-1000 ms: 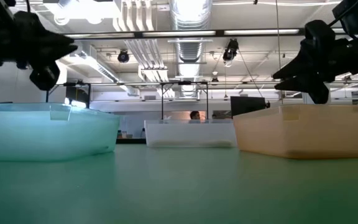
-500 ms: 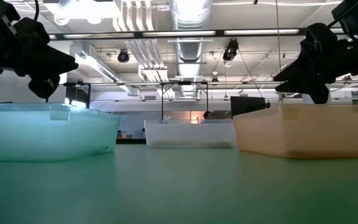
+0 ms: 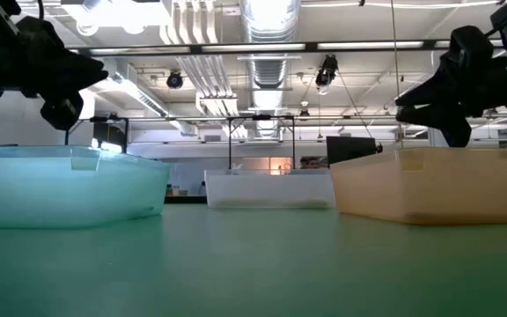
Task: Sort silverware by color (type)
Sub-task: Return to Home Position
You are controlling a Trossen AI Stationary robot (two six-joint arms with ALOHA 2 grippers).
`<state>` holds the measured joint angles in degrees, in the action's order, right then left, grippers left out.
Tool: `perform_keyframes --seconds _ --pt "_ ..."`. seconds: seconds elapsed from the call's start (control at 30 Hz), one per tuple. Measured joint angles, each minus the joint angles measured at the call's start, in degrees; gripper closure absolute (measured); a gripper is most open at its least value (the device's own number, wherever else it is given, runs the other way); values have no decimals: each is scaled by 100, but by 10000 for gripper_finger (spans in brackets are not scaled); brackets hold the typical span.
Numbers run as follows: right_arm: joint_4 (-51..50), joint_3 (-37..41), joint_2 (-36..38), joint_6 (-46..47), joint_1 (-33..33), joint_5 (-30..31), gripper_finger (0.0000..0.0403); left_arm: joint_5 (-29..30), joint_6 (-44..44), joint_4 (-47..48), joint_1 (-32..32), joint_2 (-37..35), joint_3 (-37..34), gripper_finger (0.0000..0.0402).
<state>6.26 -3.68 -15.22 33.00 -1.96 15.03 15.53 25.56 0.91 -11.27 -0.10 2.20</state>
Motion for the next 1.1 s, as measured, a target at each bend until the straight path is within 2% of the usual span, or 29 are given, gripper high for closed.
perform_keyframes --seconds 0.1,0.37,0.53,1.1 --pt "-92 300 496 12 -17 0 257 -3 1 -243 0 10 -64 355" --pt "-290 299 1523 2 -18 -44 257 -8 0 -441 0 9 -160 355" --pt "145 300 1517 0 -17 -21 257 -2 0 -455 0 7 -160 355" --pt "125 301 1429 1 -17 -41 257 -4 0 -429 4 82 -122 355"
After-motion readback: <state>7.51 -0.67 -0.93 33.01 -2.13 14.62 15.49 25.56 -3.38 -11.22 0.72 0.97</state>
